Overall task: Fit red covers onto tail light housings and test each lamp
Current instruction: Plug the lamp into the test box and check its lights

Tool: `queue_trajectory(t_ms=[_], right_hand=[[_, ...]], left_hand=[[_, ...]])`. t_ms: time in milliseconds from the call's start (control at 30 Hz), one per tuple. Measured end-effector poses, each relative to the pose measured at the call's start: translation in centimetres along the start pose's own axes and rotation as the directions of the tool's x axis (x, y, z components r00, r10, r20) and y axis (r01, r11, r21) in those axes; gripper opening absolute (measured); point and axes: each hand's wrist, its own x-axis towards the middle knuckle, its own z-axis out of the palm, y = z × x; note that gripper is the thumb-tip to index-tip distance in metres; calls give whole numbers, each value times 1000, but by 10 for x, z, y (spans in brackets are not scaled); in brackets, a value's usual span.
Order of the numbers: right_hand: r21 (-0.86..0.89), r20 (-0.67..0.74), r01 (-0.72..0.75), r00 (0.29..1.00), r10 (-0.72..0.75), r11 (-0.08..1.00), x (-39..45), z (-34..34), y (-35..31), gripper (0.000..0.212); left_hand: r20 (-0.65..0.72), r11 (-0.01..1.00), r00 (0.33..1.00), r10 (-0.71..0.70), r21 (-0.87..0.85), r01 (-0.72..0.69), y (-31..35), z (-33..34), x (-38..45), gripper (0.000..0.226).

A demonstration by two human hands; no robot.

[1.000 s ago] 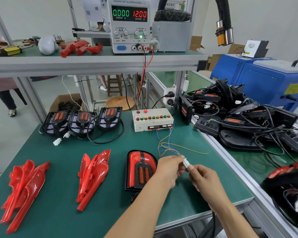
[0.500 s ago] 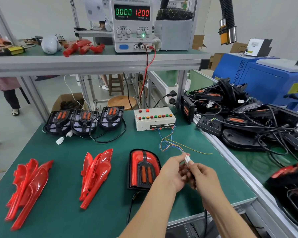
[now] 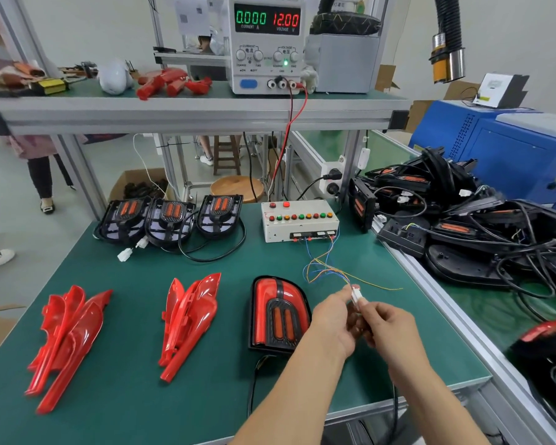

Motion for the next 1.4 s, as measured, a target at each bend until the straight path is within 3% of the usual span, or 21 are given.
queue_trajectory(t_ms=[100,167,233,300,400,500,567,667,767,833,967,1167,1267,1400], right_hand=[[-308,3,57,998,-59,950,3,-4,-7,29],[-474,-58,97,988,-141,875,-2,-2,-7,20],[-545,-167,189,930,-326,817,-13,3,-4,27],[-525,-182,308,870,-458,793,-30,13,-8,17],[-453,-53,358,903,-425,817,-52,33,-8,11],[-509,61,397,902,-428,764,-62,48,-6,13],[-590,127,343,933,-336,731,-62,55,-6,20],[-646,76,199,978,-197,737,-56,56,-9,39],[-685,80,119,993,-89,719,-50,55,-11,46],[-631,113,79,994,-10,772,-46,54,-10,47],[-408,170,-53,977,132,911,-42,56,-14,41],[-215,274,-231,918,286,949,-41,72,-20,39],[-155,311,-279,897,315,948,-38,76,-22,38],[-53,348,-273,897,274,961,-37,76,-17,38]], left_hand=[[-73,993,992,107,63,-103,1,5,-5,23],[-124,959,965,232,195,-206,3,6,-13,15],[-145,875,914,380,376,-304,12,3,-25,12],[-103,782,876,471,510,-360,26,-5,-38,14],[-42,775,885,464,504,-382,48,-14,-54,26],[-16,742,854,520,505,-442,66,-22,-62,43],[-47,739,824,565,474,-479,82,-32,-61,36],[-74,670,760,645,534,-516,111,-53,-50,13],[-19,497,682,731,700,-513,141,-73,-31,15],[66,329,668,741,832,-446,159,-82,-16,16],[246,-37,711,659,955,-295,182,-89,18,29],[420,-434,783,458,875,-215,199,-73,61,51],[442,-529,801,404,827,-189,207,-71,75,61],[438,-555,823,362,811,-188,212,-74,86,74]])
